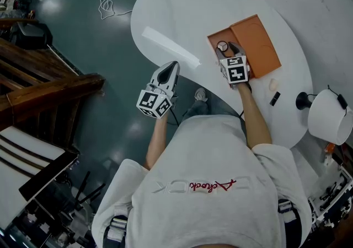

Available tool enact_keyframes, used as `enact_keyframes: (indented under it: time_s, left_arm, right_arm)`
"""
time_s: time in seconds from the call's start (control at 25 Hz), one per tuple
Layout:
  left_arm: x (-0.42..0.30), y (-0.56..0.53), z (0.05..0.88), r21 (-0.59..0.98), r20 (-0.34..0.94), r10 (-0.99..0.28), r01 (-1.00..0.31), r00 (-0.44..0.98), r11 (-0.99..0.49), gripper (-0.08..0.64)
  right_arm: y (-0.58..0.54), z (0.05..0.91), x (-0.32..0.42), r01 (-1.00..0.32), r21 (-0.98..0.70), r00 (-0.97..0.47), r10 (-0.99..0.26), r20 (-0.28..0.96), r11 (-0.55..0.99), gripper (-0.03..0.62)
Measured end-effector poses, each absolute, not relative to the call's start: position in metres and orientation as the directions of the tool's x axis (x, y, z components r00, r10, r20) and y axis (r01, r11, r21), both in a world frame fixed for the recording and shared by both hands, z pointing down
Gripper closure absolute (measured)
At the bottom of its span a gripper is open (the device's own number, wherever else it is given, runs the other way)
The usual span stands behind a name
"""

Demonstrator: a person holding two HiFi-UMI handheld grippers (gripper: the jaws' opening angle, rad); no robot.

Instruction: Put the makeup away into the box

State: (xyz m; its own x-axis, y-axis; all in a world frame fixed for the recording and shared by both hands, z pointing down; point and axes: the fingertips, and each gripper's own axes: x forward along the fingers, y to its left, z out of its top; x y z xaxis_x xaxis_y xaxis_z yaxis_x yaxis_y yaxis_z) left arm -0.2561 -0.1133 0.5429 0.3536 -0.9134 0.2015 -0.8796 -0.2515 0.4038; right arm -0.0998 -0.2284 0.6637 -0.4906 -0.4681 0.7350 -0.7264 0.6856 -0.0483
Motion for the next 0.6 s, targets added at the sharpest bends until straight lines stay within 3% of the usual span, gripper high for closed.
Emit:
enact_keyframes:
  time_s: [0.12,0.28,0.32,0.6]
  left_arm:
    - [-0.255,-0.114,0.538,0.397,0.191,-0.913,-0.879,0.359,-0.263,0.551]
    - [-0.252,-0.115,0.529,0.387,0.174,-0.912,-0.878,0.37,-0.283,0.551]
    - [-0.252,-0.115,0.527,0.384,0.17,-0.912,-0.877,0.373,-0.288,0.551]
    - [-0.246,-0.109,0.521,0.366,0.159,-0.906,-0.876,0.392,-0.314,0.549]
  right_arm:
    - [-0.23,0.646,-0.103,-0.729,-0.031,-0.51,-0.513,0.69,0.684,0.373]
    - [-0.232,0.62,-0.106,-0.734,0.026,-0.521,-0.587,0.619,0.679,0.54]
    - [-0.231,0.617,-0.106,-0.734,0.033,-0.522,-0.595,0.611,0.678,0.557]
    - [-0.221,0.599,-0.102,-0.739,0.032,-0.538,-0.618,0.573,0.672,0.568]
